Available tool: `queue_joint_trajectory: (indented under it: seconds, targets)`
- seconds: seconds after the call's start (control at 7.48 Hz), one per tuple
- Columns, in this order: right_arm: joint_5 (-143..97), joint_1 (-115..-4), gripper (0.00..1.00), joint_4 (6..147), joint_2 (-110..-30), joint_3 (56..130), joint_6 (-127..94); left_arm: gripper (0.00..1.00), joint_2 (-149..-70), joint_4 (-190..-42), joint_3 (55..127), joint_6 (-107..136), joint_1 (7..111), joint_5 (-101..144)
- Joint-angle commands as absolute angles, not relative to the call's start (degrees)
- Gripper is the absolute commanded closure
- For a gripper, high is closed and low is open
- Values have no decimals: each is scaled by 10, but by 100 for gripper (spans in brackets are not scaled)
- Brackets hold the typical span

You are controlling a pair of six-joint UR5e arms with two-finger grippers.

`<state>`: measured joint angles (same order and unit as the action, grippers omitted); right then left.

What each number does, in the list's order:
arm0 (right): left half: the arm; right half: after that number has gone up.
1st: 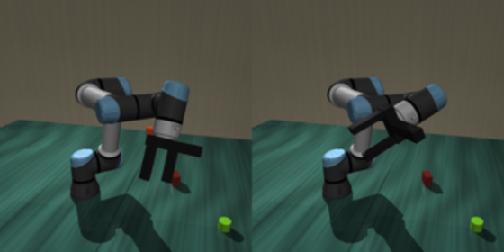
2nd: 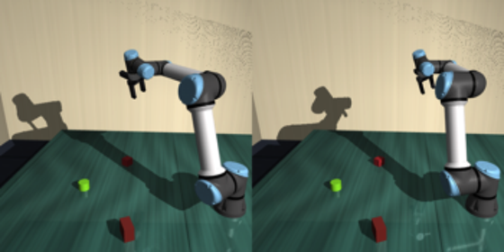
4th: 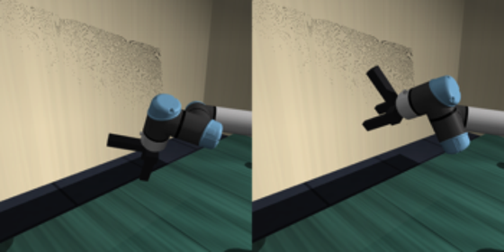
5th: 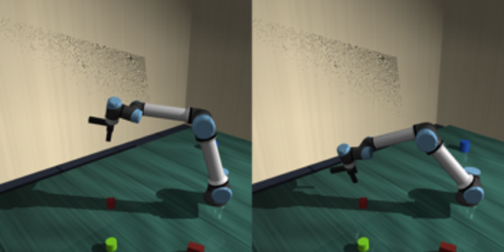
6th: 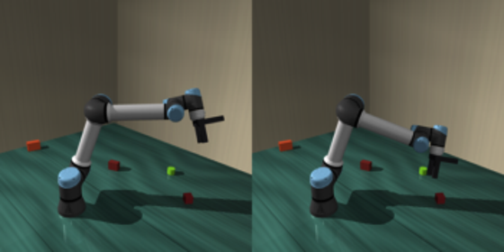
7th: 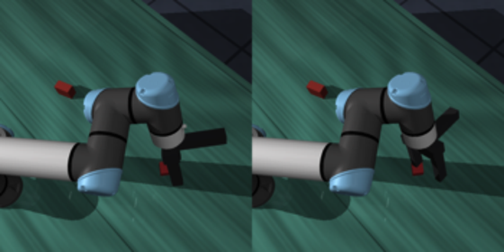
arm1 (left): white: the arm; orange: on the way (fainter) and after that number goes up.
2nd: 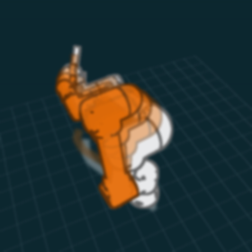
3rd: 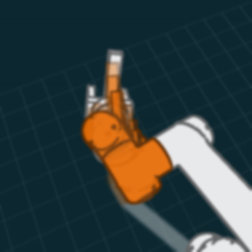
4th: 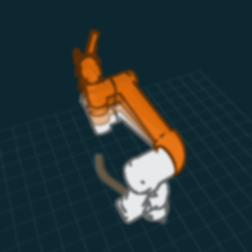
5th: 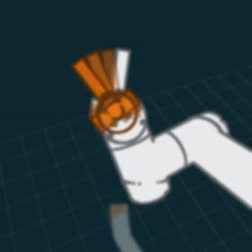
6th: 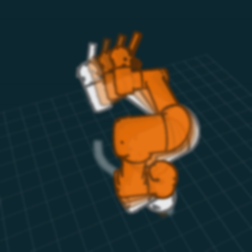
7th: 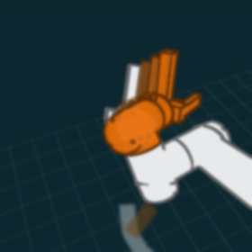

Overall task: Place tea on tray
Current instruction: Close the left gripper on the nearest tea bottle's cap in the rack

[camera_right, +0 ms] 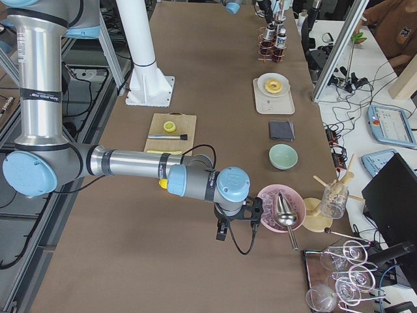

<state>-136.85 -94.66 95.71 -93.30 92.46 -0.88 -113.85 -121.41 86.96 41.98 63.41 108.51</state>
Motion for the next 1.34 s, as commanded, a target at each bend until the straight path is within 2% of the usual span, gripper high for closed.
queue_joint_trajectory:
  seconds: [0.0,0.13,0.4,0.53,0.94,1.2]
  targets:
    - [-1368,-947,0,957,-934,925,-7,42,-1122,-1215,885,420,635,1101]
    - [-1368,-949,0,957,-934,925,-5,56,-1122,-1214,887,420,635,1101]
    - [-1368,-953,0,957,-937,925,-3,59,-1121,-1214,884,418,637,1100]
    - [-1369,-954,0,957,-938,925,-3,57,-1121,-1213,884,418,640,1100]
    - [-1369,-957,0,957,-940,925,-3,38,-1123,-1210,884,418,641,1100]
    - [-1369,-957,0,957,-941,924,-2,35,-1127,-1208,883,418,641,1099]
